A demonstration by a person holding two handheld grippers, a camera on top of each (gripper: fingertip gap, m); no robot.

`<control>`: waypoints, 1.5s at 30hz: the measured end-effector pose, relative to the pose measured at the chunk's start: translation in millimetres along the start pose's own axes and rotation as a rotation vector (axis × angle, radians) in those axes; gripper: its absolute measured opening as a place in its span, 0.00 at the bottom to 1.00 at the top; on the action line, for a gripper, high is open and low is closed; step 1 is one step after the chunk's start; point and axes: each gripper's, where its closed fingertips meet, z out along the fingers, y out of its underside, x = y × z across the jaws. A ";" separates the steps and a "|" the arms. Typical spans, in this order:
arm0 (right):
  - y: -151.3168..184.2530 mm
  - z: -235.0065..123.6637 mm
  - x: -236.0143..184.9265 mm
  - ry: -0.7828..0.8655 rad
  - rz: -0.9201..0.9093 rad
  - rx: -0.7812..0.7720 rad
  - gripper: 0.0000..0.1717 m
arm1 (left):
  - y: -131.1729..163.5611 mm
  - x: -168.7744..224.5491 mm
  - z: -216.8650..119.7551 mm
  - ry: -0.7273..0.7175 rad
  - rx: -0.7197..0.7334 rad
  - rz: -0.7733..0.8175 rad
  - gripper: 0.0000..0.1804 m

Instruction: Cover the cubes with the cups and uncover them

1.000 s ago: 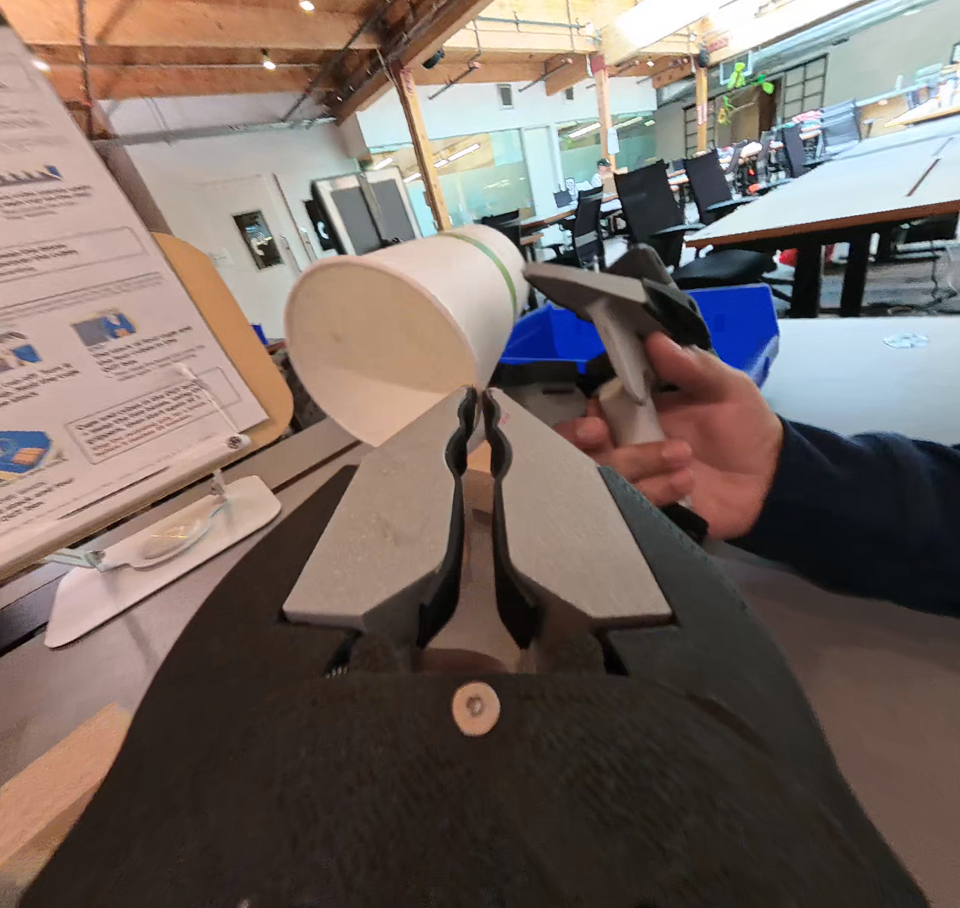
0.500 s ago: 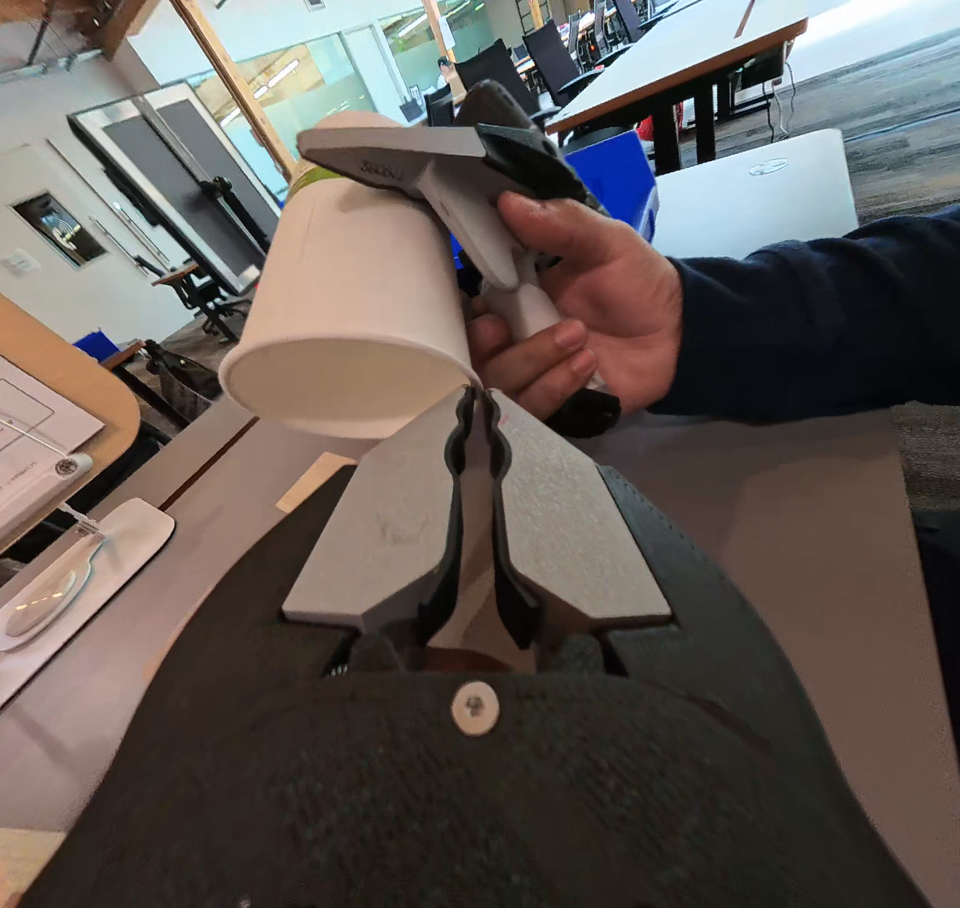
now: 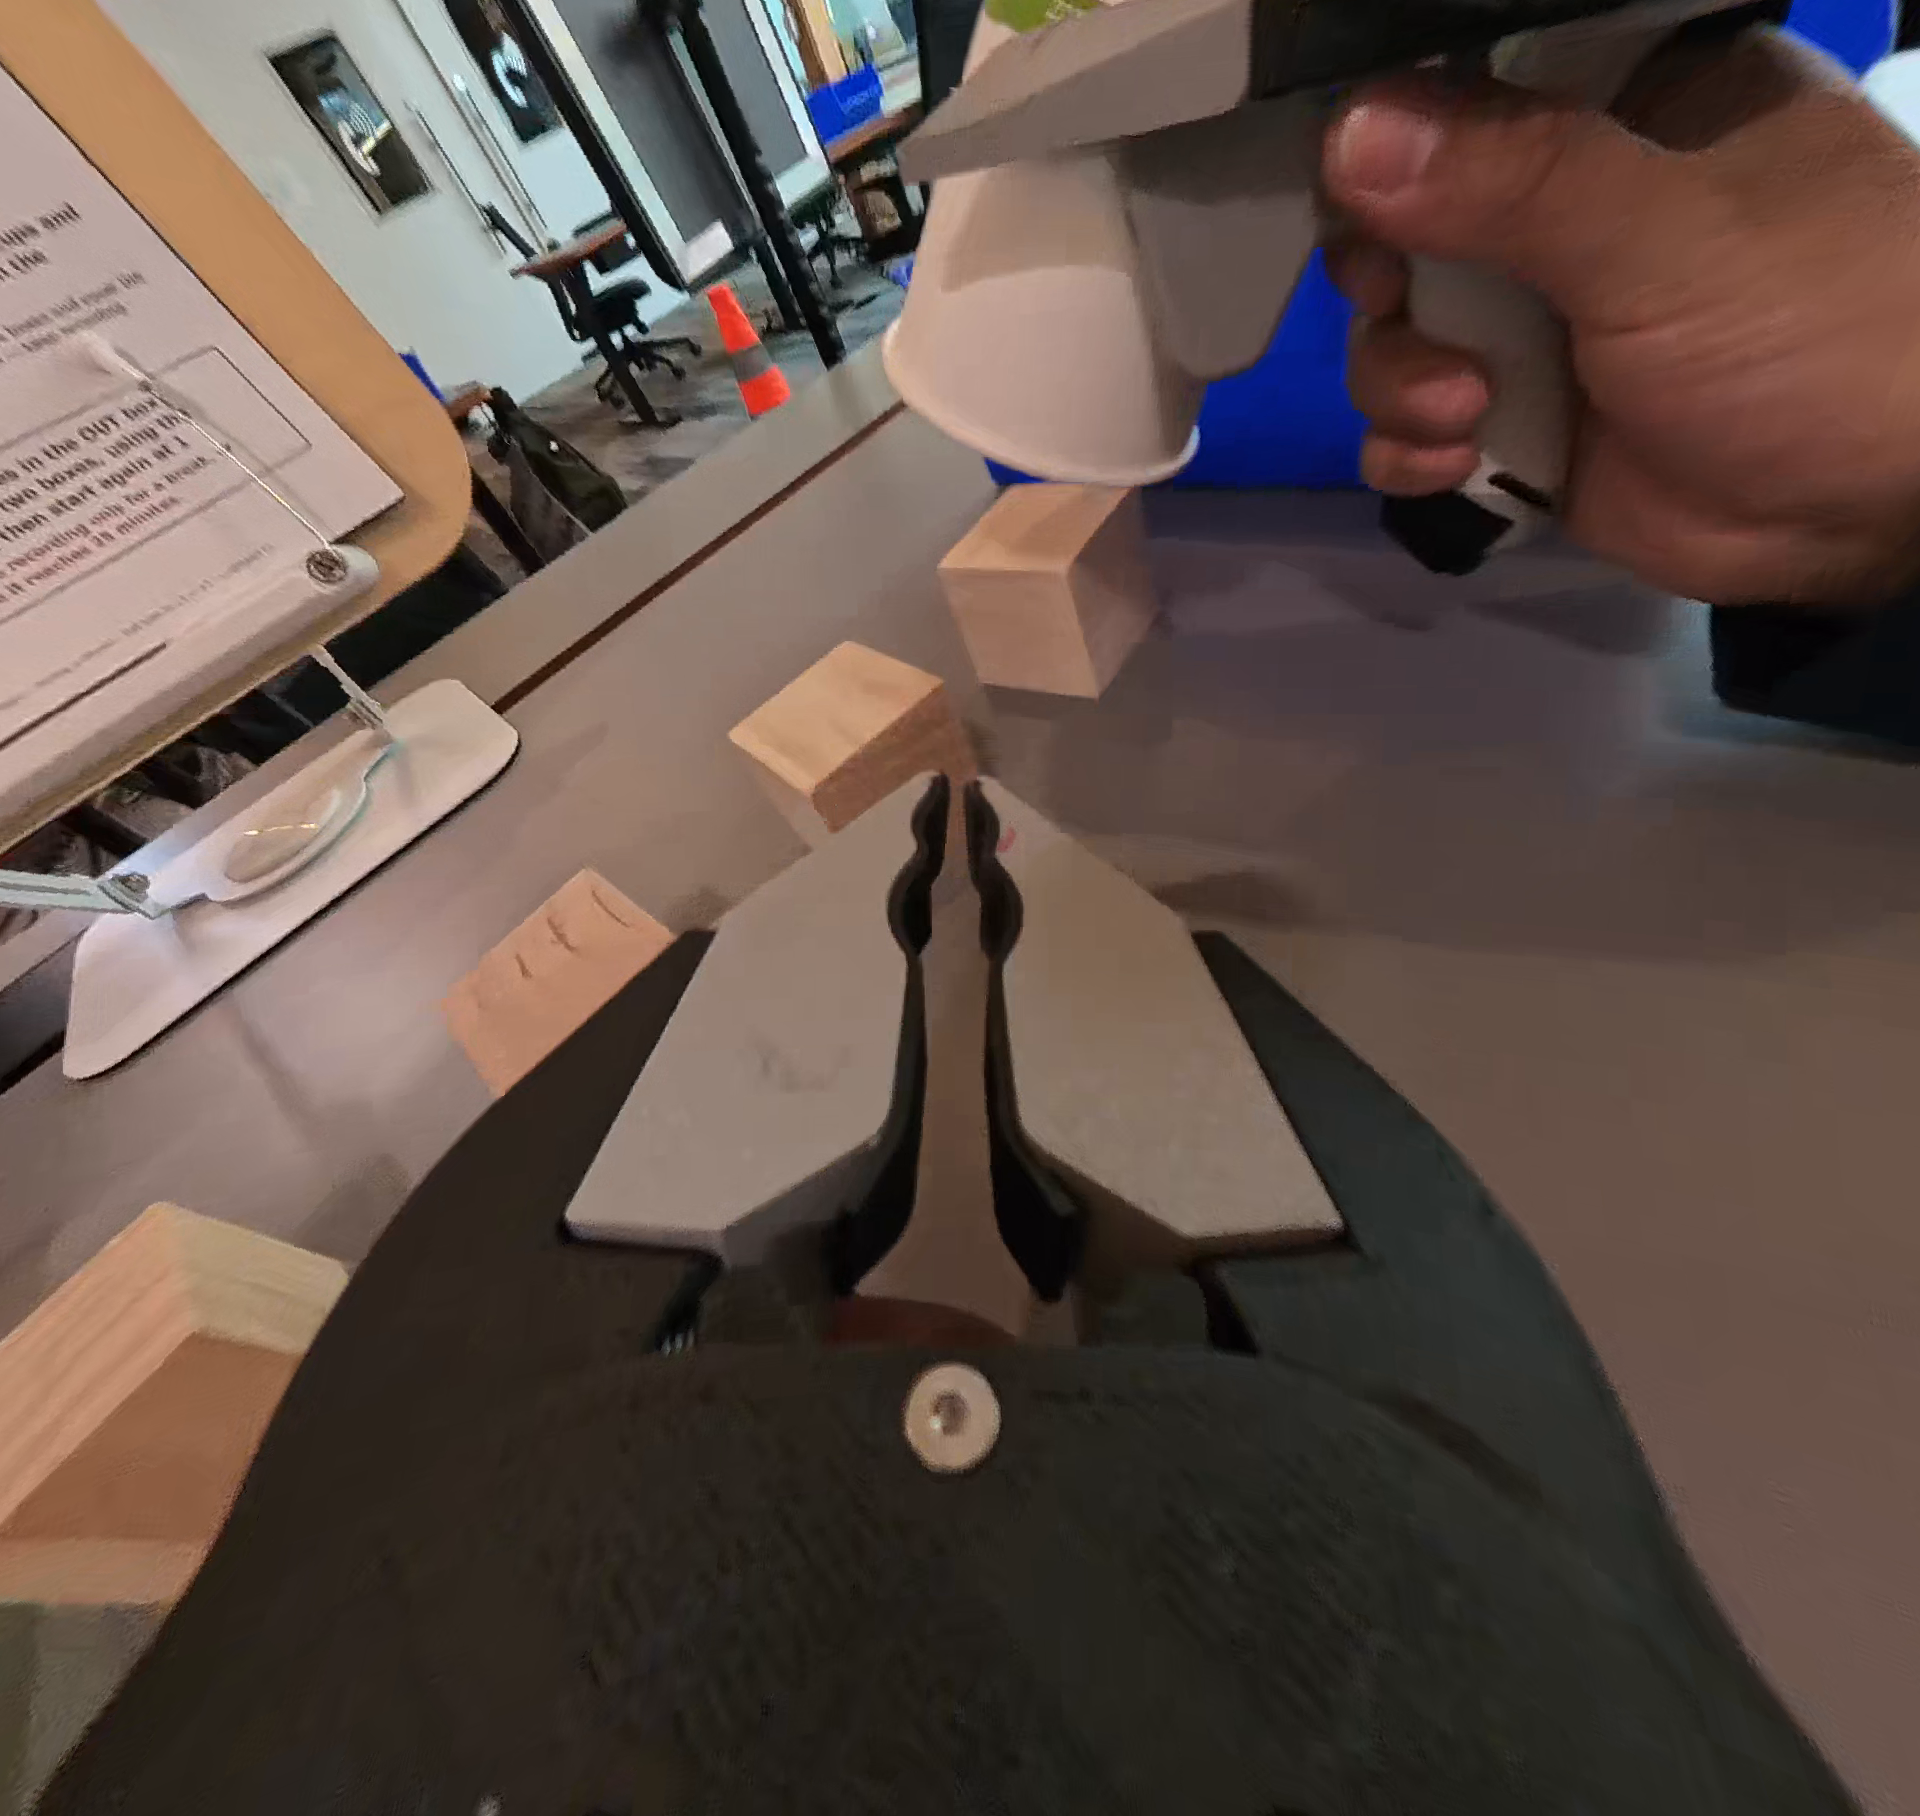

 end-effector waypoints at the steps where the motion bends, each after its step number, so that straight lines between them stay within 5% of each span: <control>1: 3.7 4.0 1.0 0.014 -0.022 -0.011 0.54 | 3.3 -1.3 1.5 -0.012 -0.022 0.014 0.01; 10: 77.5 38.6 14.1 0.069 -0.154 -0.336 0.55 | 5.0 -8.3 -1.5 -0.057 -0.027 0.011 0.01; 25: 93.4 33.1 29.5 0.167 -0.252 -0.461 0.54 | 11.6 -11.1 0.5 -0.077 -0.068 0.033 0.01; 34: 63.5 22.4 29.8 0.237 -0.314 -0.333 0.54 | 11.8 -17.4 -0.6 -0.088 -0.064 -0.019 0.02; 41: -36.5 -26.3 5.6 0.276 -0.313 0.151 0.46 | 9.6 -29.1 -2.5 -0.141 -0.040 -0.054 0.05; 45: -18.0 -14.4 -30.8 0.101 -0.324 0.092 0.46 | 6.7 -43.2 -7.0 -0.218 -0.006 -0.073 0.05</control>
